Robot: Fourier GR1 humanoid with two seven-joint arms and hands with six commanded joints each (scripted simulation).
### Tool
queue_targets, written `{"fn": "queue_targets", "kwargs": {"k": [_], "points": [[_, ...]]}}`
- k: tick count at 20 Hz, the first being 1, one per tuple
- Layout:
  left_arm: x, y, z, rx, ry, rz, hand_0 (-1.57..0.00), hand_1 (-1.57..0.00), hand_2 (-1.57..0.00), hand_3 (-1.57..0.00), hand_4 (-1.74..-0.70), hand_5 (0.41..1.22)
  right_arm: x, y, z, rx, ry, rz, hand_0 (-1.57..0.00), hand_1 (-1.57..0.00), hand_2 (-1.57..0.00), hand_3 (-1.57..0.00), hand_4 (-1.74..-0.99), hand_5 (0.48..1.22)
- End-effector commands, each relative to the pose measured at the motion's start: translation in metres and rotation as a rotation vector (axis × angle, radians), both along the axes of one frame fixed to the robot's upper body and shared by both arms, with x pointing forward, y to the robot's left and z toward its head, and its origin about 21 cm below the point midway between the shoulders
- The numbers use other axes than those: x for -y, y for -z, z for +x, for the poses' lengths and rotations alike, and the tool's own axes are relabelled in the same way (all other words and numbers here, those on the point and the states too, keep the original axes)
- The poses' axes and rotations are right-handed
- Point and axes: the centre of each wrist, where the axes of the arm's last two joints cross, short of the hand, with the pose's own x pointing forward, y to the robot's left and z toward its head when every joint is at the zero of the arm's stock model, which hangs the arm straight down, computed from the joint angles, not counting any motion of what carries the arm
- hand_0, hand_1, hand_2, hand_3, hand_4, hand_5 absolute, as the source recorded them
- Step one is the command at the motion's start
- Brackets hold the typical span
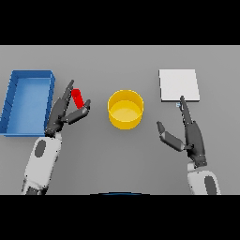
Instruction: Pick up the red beaker and tilt it to pour out 1 green nut into yellow bowl. Pick up the yellow bowl and place it on the metallic measuring scale.
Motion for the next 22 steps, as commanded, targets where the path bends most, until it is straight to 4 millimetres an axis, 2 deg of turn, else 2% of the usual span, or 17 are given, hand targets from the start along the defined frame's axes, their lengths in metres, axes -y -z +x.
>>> {"fn": "queue_targets", "kwargs": {"k": [1,6,10,11,12,13,14,15,16,17,19,20,21,22], "points": [[0.001,0.003,0.002,-0.002,0.004,0.001,0.00,0.00,0.00,0.00,-1.30,0.690,0.001,-0.001,0.000,0.004,0.002,-0.003,0.00,0.00,0.00,0.00,-1.271,0.646],[0.005,-0.002,0.017,-0.004,0.008,-0.003,0.00,0.00,0.00,0.00,-1.29,0.683,0.004,-0.003,0.001,-0.011,0.015,0.011,0.00,0.00,0.00,0.00,-1.265,0.638],[0.008,0.001,0.024,0.010,0.020,-0.044,0.00,0.00,0.00,0.00,-1.33,0.695,0.001,-0.007,0.005,-0.011,0.021,-0.004,0.00,0.00,0.00,0.00,-1.264,0.640],[0.007,0.003,0.025,0.017,0.020,-0.050,0.00,0.00,0.00,0.00,-1.34,0.698,0.006,-0.001,0.001,-0.016,0.028,-0.004,0.00,0.00,0.00,0.00,-1.263,0.640],[0.012,0.007,0.026,0.009,0.013,-0.057,0.00,0.00,0.00,0.00,-1.35,0.704,0.007,-0.004,0.001,-0.007,0.029,-0.007,0.00,0.00,0.00,0.00,-1.261,0.641],[0.012,0.007,0.029,0.012,-0.001,-0.079,0.00,-0.03,-0.07,-0.03,-1.38,0.724,0.004,-0.003,0.004,-0.014,0.022,-0.005,0.00,0.00,0.00,0.00,-1.259,0.642],[0.010,0.006,0.031,0.020,-0.015,-0.097,-0.12,-0.15,-0.18,-0.12,-1.41,0.750,0.003,-0.002,0.001,-0.006,0.018,-0.003,0.00,0.00,0.00,0.00,-1.260,0.642],[0.012,0.005,0.034,0.015,-0.027,-0.117,-0.29,-0.33,-0.36,-0.29,-1.45,0.783,0.002,-0.003,0.000,0.001,0.018,-0.005,0.00,0.00,0.00,0.00,-1.258,0.644],[0.016,0.006,0.036,-0.007,-0.042,-0.112,-0.44,-0.48,-0.52,-0.55,-1.45,0.871,0.003,-0.005,0.001,-0.002,0.023,-0.009,0.00,0.00,0.00,0.00,-1.257,0.645],[0.018,0.006,0.037,-0.001,-0.045,-0.095,-0.66,-0.70,-0.73,-0.72,-1.50,0.941,0.004,-0.003,-0.002,-0.005,0.026,-0.013,0.00,0.00,0.00,0.00,-1.255,0.644],[0.023,0.004,0.038,0.013,-0.020,-0.065,-0.99,-1.01,-1.03,-0.93,-1.57,1.042,0.006,-0.002,-0.001,-0.003,0.026,-0.007,0.00,0.00,0.00,0.00,-1.254,0.645],[0.022,0.006,0.037,0.025,-0.015,-0.059,-1.11,-1.12,-1.14,-0.97,-1.60,1.078,0.004,-0.001,-0.001,-0.007,0.026,-0.006,0.00,0.00,0.00,0.00,-1.252,0.644],[0.023,0.006,0.037,0.029,-0.005,-0.047,-1.20,-1.21,-1.23,-1.09,-1.57,1.106,0.001,-0.001,-0.001,-0.012,0.030,-0.006,0.00,0.00,0.00,0.00,-1.250,0.643],[0.022,0.006,0.035,0.025,0.005,-0.045,-1.27,-1.29,-1.30,-1.19,-1.54,1.129,0.006,-0.003,0.000,-0.004,0.028,0.000,0.00,0.00,0.00,0.00,-1.254,0.644]]}}
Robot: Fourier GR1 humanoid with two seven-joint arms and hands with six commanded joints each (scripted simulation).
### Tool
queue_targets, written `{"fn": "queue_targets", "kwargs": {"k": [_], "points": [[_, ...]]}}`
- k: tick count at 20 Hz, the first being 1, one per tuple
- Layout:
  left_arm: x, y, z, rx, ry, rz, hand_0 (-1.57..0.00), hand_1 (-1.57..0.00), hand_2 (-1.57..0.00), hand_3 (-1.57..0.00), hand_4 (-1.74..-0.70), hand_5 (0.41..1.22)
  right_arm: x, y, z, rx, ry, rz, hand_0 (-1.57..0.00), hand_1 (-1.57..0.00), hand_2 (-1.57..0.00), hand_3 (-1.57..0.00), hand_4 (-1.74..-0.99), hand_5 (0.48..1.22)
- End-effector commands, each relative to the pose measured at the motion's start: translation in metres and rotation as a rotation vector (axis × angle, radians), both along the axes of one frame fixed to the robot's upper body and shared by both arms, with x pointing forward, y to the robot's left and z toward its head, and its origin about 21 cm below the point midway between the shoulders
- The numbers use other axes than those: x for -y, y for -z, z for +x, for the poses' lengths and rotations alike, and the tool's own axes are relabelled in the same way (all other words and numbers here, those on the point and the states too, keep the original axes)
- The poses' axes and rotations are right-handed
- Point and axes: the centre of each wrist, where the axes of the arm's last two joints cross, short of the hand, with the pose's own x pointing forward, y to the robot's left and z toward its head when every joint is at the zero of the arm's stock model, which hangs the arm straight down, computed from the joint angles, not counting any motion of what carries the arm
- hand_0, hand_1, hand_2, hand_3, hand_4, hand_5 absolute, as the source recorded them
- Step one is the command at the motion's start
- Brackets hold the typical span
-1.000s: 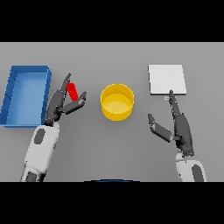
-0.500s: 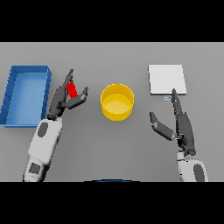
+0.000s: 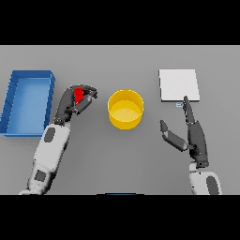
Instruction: Pick up the red beaker and tilt it to pour out 1 green nut into yellow bowl. Pick up the yellow bowl and place it on the metallic measuring scale.
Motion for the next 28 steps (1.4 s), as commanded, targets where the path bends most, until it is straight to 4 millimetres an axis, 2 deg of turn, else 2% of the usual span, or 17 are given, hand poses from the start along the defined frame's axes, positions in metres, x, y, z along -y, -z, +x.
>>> {"fn": "queue_targets", "kwargs": {"k": [1,2,4,7,12,17,23,28], "points": [[0.001,0.001,-0.001,-0.008,-0.003,-0.005,-1.33,-1.34,-1.35,-1.27,-1.52,1.148,0.000,0.002,-0.001,-0.012,-0.002,0.002,0.00,0.00,0.00,0.00,-1.259,0.646],[0.003,0.000,-0.002,-0.016,-0.006,-0.001,-1.38,-1.39,-1.40,-1.33,-1.51,1.162,-0.003,0.001,0.000,-0.004,0.000,-0.005,0.00,0.00,0.00,0.00,-1.257,0.645],[0.010,-0.002,-0.003,-0.007,-0.027,-0.017,-1.45,-1.45,-1.46,-1.41,-1.59,1.151,-0.003,0.002,-0.001,-0.010,-0.002,0.011,0.00,0.00,0.00,0.00,-1.257,0.643],[0.008,-0.009,-0.001,0.048,-0.053,-0.078,-1.51,-1.51,-1.51,-1.49,-1.66,1.128,-0.001,0.002,-0.002,-0.005,0.002,-0.002,0.00,0.00,0.00,0.00,-1.258,0.646],[0.009,-0.042,0.001,0.131,-0.028,-0.025,-1.55,-1.55,-1.55,-1.54,-1.72,1.114,-0.002,-0.001,-0.002,0.011,-0.005,-0.016,0.00,0.00,0.00,0.00,-1.263,0.654],[0.016,-0.076,0.004,0.127,0.093,0.259,-1.56,-1.56,-1.56,-1.56,-1.73,1.125,0.001,0.000,-0.005,0.014,-0.004,-0.039,0.00,0.00,0.00,0.00,-1.256,0.671],[0.020,-0.088,0.018,0.096,0.130,0.443,-1.57,-1.57,-1.57,-1.56,-1.73,1.114,-0.005,-0.003,-0.003,-0.010,-0.005,-0.037,0.00,0.00,0.00,0.00,-1.254,0.680],[0.037,-0.099,0.027,0.146,0.191,0.817,-1.57,-1.57,-1.57,-1.57,-1.74,1.132,-0.003,-0.005,-0.004,-0.011,-0.008,-0.021,0.00,0.00,0.00,0.00,-1.255,0.689]]}}
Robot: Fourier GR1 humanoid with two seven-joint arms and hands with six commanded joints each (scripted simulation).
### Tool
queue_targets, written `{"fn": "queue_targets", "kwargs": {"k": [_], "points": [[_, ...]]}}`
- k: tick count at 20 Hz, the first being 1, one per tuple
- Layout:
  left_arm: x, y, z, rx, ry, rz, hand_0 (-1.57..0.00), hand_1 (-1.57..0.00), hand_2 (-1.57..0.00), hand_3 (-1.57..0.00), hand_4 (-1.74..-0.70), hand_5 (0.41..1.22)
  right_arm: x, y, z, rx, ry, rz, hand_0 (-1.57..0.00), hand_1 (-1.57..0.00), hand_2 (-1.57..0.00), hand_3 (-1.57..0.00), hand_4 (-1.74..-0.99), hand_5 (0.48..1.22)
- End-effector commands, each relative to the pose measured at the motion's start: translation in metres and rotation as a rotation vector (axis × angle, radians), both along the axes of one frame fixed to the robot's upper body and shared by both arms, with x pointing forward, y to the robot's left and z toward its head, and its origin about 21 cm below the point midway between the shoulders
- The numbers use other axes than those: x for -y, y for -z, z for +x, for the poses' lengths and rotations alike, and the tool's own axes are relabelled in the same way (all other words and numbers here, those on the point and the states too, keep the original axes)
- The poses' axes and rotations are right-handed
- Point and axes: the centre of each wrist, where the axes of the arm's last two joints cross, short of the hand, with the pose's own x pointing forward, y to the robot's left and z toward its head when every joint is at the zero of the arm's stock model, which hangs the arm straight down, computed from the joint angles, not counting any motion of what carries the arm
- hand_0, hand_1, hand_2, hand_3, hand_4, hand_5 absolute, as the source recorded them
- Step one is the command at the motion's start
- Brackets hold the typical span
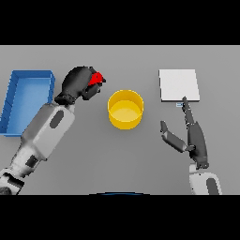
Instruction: Pick up the red beaker and tilt it to pour out 1 green nut into yellow bowl. Pick up the yellow bowl and place it on the metallic measuring scale.
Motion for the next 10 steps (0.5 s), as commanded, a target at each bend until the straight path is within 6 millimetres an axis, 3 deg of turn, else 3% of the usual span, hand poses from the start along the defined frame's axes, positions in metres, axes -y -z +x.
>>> {"fn": "queue_targets", "kwargs": {"k": [1,6,8,9,10], "points": [[0.007,-0.002,0.000,0.022,0.022,0.081,-1.57,-1.57,-1.57,-1.57,-1.74,1.127,-0.001,-0.002,-0.001,-0.001,-0.001,0.002,0.00,0.00,0.00,0.00,-1.256,0.690],[0.017,-0.010,0.004,0.093,0.119,0.363,-1.57,-1.57,-1.57,-1.57,-1.74,1.190,0.000,0.000,-0.004,0.002,-0.007,-0.006,0.00,0.00,0.00,0.00,-1.274,0.704],[0.026,-0.020,0.010,0.123,0.158,0.463,-1.57,-1.57,-1.57,-1.57,-1.65,1.201,-0.005,0.001,-0.003,0.001,-0.010,0.002,0.00,0.00,0.00,0.00,-1.284,0.705],[0.024,-0.021,0.012,0.131,0.179,0.516,-1.57,-1.57,-1.57,-1.57,-1.67,1.205,-0.006,0.001,-0.002,0.004,-0.007,0.013,0.00,0.00,0.00,0.00,-1.283,0.702],[0.032,-0.026,0.012,0.129,0.203,0.580,-1.57,-1.57,-1.57,-1.47,-1.68,1.208,-0.004,0.001,-0.001,0.008,-0.008,0.023,0.00,0.00,0.00,0.00,-1.285,0.697]]}}
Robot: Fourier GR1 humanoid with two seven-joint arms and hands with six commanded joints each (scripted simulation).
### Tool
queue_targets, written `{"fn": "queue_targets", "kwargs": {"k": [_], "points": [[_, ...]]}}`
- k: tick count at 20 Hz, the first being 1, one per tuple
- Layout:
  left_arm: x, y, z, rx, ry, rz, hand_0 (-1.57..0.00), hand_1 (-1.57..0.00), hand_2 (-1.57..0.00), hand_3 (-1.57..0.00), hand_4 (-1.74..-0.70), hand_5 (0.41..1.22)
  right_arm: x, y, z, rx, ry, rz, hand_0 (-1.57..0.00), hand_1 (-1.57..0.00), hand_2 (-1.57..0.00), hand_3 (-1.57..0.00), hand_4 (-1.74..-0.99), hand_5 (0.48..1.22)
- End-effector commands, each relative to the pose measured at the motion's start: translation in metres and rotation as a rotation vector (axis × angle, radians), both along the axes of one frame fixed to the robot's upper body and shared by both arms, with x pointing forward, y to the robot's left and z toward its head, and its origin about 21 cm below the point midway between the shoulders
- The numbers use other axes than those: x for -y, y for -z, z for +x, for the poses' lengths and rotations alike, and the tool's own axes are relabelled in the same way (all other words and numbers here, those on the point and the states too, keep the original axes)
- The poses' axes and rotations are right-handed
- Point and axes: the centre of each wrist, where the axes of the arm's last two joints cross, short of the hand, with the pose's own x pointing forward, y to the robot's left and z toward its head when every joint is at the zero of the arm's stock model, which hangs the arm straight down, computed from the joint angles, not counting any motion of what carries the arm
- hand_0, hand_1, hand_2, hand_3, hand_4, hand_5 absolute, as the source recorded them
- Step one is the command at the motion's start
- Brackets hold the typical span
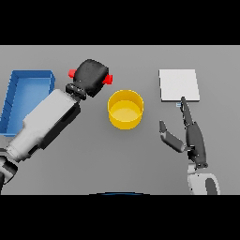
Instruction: Pick up the red beaker and tilt it to pour out 1 green nut into yellow bowl. Pick up the yellow bowl and place it on the metallic measuring scale.
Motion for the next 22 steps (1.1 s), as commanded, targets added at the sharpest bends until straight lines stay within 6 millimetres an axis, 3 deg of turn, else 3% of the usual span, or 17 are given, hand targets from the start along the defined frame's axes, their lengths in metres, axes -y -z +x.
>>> {"fn": "queue_targets", "kwargs": {"k": [1,3,10,18,20,22], "points": [[0.005,-0.004,0.002,0.003,0.022,0.058,-1.57,-1.57,-1.57,-1.39,-1.69,1.211,0.002,0.002,-0.002,-0.003,0.010,0.008,0.00,0.00,0.00,0.00,-1.287,0.690],[0.013,-0.006,0.002,0.005,0.083,0.153,-1.57,-1.57,-1.57,-1.28,-1.70,1.215,0.004,0.003,-0.003,0.007,0.017,0.022,0.00,0.00,0.00,0.00,-1.292,0.678],[0.040,-0.002,0.003,0.039,0.247,0.487,-1.57,-1.57,-1.57,-1.51,-1.73,1.220,-0.001,0.011,-0.005,-0.007,0.024,0.066,0.00,0.00,0.00,0.00,-1.291,0.640],[0.054,-0.006,0.006,0.129,0.342,0.747,-1.57,-1.57,-1.57,-1.56,-1.74,1.221,0.000,0.009,-0.001,-0.023,0.047,0.029,0.00,0.00,0.00,0.00,-1.276,0.593],[0.067,-0.013,0.007,0.150,0.350,0.808,-1.57,-1.57,-1.57,-1.56,-1.74,1.221,0.000,0.007,0.000,-0.012,0.044,0.027,0.00,0.00,0.00,0.00,-1.260,0.586],[0.067,-0.012,0.009,0.149,0.359,0.882,-1.57,-1.57,-1.57,-1.57,-1.74,1.221,-0.005,0.013,0.002,-0.033,0.056,0.006,0.00,0.00,0.00,0.00,-1.236,0.582]]}}
